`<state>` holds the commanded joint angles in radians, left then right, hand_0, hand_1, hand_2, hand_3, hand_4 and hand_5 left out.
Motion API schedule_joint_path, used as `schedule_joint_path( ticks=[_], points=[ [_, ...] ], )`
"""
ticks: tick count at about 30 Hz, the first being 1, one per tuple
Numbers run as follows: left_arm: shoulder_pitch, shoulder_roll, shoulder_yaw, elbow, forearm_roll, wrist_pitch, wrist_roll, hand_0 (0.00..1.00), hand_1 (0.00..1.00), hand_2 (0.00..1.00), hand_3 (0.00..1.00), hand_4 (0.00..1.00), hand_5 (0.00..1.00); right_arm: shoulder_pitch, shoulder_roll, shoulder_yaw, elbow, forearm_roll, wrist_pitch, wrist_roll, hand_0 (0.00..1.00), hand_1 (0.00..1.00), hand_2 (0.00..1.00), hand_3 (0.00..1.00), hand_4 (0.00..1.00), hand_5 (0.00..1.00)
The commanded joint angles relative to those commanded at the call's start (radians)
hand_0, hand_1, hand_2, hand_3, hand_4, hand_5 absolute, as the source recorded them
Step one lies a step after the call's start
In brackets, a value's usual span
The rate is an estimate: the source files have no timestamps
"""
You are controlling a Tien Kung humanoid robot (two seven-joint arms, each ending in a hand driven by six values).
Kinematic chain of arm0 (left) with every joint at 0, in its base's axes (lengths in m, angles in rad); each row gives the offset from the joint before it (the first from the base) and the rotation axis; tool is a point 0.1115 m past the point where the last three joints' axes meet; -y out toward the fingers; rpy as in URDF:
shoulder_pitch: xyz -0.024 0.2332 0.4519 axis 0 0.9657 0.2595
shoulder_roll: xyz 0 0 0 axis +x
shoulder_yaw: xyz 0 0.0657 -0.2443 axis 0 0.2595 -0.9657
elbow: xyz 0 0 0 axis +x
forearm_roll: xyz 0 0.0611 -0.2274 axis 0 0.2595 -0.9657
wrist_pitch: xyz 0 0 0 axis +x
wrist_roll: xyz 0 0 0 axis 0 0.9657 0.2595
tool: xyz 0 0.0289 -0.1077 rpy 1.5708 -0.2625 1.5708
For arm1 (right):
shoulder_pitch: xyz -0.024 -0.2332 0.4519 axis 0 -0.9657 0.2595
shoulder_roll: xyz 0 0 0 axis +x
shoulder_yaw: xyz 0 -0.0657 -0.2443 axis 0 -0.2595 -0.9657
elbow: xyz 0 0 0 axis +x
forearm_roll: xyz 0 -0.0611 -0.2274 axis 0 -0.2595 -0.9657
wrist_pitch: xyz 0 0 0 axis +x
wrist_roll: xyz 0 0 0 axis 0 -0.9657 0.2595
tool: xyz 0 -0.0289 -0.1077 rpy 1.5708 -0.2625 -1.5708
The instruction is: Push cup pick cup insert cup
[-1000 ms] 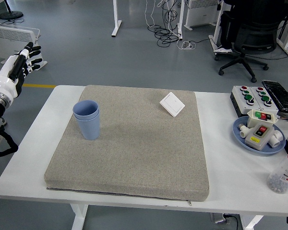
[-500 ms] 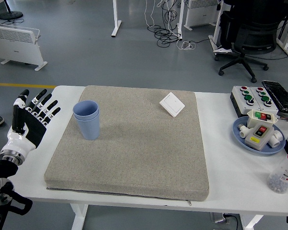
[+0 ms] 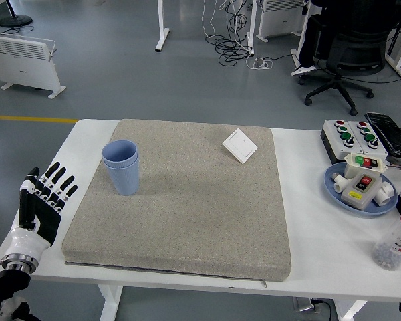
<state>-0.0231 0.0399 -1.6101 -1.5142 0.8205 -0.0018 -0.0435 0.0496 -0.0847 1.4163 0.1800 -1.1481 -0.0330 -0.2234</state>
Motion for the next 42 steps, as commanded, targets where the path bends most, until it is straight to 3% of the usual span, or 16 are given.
schedule_joint_path(
  ticks=[16,23,42],
  points=[
    [-0.004,-0.002,0.001,0.016,-0.001,-0.003,0.007,0.875,0.89,0.954,0.876,0.594,0.998,0.005,-0.001,0.006,0.0,0.005,0.001,0.007,0.693,0.592,0.593,0.543,0.106,0.431],
    [-0.011,-0.001,-0.001,0.023,-0.008,-0.01,-0.016,0.876,0.889,0.952,0.876,0.593,0.998,0.013,-0.002,0.007,0.0,0.008,0.002,0.009,0.693,0.591,0.591,0.542,0.106,0.431],
    [-0.023,-0.008,-0.021,0.03,0.001,0.008,-0.015,0.874,0.885,0.953,0.875,0.593,0.998,0.031,-0.004,0.005,0.0,0.001,0.003,0.009,0.692,0.591,0.591,0.542,0.102,0.434]
  ],
)
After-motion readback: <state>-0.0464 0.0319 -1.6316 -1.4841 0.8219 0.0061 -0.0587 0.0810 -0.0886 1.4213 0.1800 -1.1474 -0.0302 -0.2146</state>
